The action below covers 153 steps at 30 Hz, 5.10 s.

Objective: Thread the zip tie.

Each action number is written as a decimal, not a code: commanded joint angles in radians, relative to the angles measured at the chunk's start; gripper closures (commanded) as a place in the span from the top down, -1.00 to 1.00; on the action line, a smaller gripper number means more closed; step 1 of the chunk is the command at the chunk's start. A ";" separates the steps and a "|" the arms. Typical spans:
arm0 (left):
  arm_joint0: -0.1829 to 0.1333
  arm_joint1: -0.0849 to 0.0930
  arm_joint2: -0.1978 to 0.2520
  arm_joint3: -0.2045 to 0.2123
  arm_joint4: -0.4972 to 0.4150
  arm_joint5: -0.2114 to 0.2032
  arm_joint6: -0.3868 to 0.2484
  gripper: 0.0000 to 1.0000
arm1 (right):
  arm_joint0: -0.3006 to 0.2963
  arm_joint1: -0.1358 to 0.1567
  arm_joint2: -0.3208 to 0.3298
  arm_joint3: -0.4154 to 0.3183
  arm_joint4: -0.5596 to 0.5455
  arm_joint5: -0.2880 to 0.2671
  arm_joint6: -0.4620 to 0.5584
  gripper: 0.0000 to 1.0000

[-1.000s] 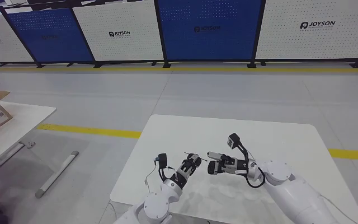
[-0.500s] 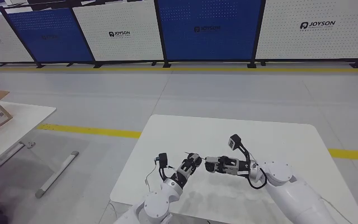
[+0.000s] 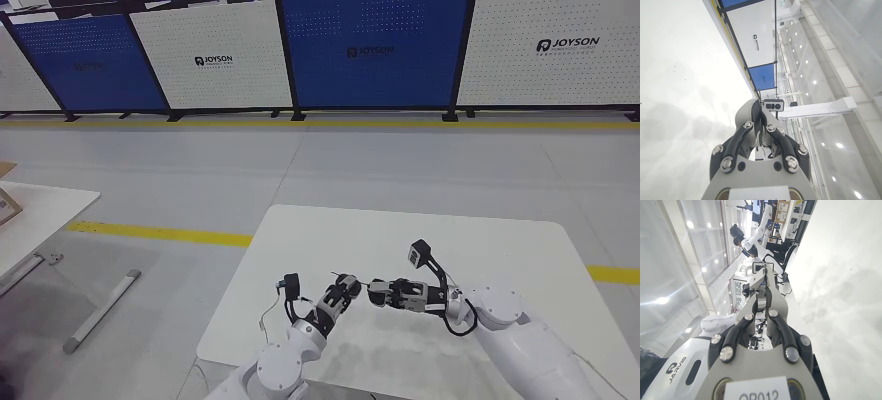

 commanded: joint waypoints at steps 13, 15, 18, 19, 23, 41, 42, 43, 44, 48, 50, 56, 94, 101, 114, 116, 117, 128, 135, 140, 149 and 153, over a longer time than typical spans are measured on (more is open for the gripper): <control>0.015 -0.005 -0.013 -0.008 0.007 0.003 -0.035 -1.00 | -0.004 -0.013 0.026 0.013 -0.021 0.006 0.023 -1.00; 0.015 -0.006 -0.014 -0.008 0.007 0.004 -0.034 -1.00 | -0.005 -0.014 0.030 0.014 -0.024 0.006 0.025 -1.00; 0.016 -0.008 -0.018 -0.009 -0.001 0.010 -0.034 -1.00 | -0.007 -0.016 0.035 0.015 -0.028 0.008 0.029 -1.00; 0.016 -0.008 -0.019 -0.009 0.001 0.013 -0.033 -0.22 | -0.008 -0.017 0.036 0.016 -0.028 0.009 0.032 -1.00; 0.016 -0.009 -0.019 -0.009 0.002 0.017 -0.029 1.00 | -0.010 -0.020 0.044 0.018 -0.032 0.008 0.037 -1.00; 0.011 -0.011 -0.017 0.000 -0.007 0.010 -0.045 1.00 | -0.038 -0.020 0.061 -0.015 -0.022 0.013 0.043 -1.00; 0.009 -0.012 -0.017 0.003 -0.006 0.009 -0.048 1.00 | -0.042 -0.020 0.064 -0.019 -0.015 0.015 0.052 -1.00; 0.008 -0.012 -0.018 0.004 -0.007 0.007 -0.049 1.00 | -0.045 -0.020 0.068 -0.021 -0.006 0.016 0.063 -1.00; 0.008 -0.013 -0.021 0.004 -0.010 -0.001 -0.043 1.00 | -0.047 -0.021 0.073 -0.017 0.005 0.017 0.072 -1.00; 0.009 -0.017 -0.027 0.005 0.032 -0.039 0.028 1.00 | -0.046 -0.021 0.082 -0.004 0.009 0.025 0.061 -1.00; 0.009 -0.017 -0.027 0.005 0.032 -0.039 0.028 1.00 | -0.046 -0.021 0.082 -0.004 0.009 0.025 0.061 -1.00; 0.008 -0.017 -0.027 0.005 0.032 -0.039 0.026 1.00 | -0.046 -0.021 0.082 -0.004 0.009 0.025 0.061 -1.00; 0.021 -0.026 -0.037 0.049 0.081 -0.106 -0.067 -1.00 | -0.046 -0.021 0.082 -0.004 0.009 0.025 0.061 -1.00; 0.039 -0.025 -0.052 0.036 0.069 -0.153 -0.097 -0.86 | -0.046 -0.021 0.082 -0.004 0.009 0.025 0.061 -1.00; 0.042 -0.030 -0.059 0.032 0.070 -0.168 -0.100 -0.04 | -0.046 -0.021 0.082 -0.004 0.009 0.025 0.061 -1.00; 0.041 -0.031 -0.059 0.034 0.071 -0.169 -0.101 -0.10 | -0.046 -0.021 0.082 -0.004 0.009 0.025 0.061 -1.00; 0.040 -0.031 -0.059 0.034 0.072 -0.169 -0.101 -0.10 | -0.046 -0.021 0.082 -0.004 0.009 0.025 0.061 -1.00; 0.045 -0.032 -0.058 0.037 0.070 -0.146 -0.159 -0.24 | -0.046 -0.021 0.082 -0.004 0.009 0.025 0.061 -1.00; 0.037 -0.036 -0.057 0.050 0.081 -0.147 -0.129 -0.38 | -0.046 -0.021 0.082 -0.004 0.009 0.025 0.061 -1.00; 0.032 -0.039 -0.056 0.060 0.082 -0.135 -0.124 -0.34 | -0.046 -0.021 0.082 -0.004 0.009 0.025 0.061 -1.00; 0.037 -0.040 -0.066 0.053 0.071 -0.132 -0.130 -0.56 | -0.046 -0.021 0.082 -0.004 0.009 0.025 0.061 -1.00; 0.036 -0.042 -0.067 0.055 0.066 -0.129 -0.136 -0.56 | -0.046 -0.021 0.082 -0.004 0.009 0.025 0.061 -1.00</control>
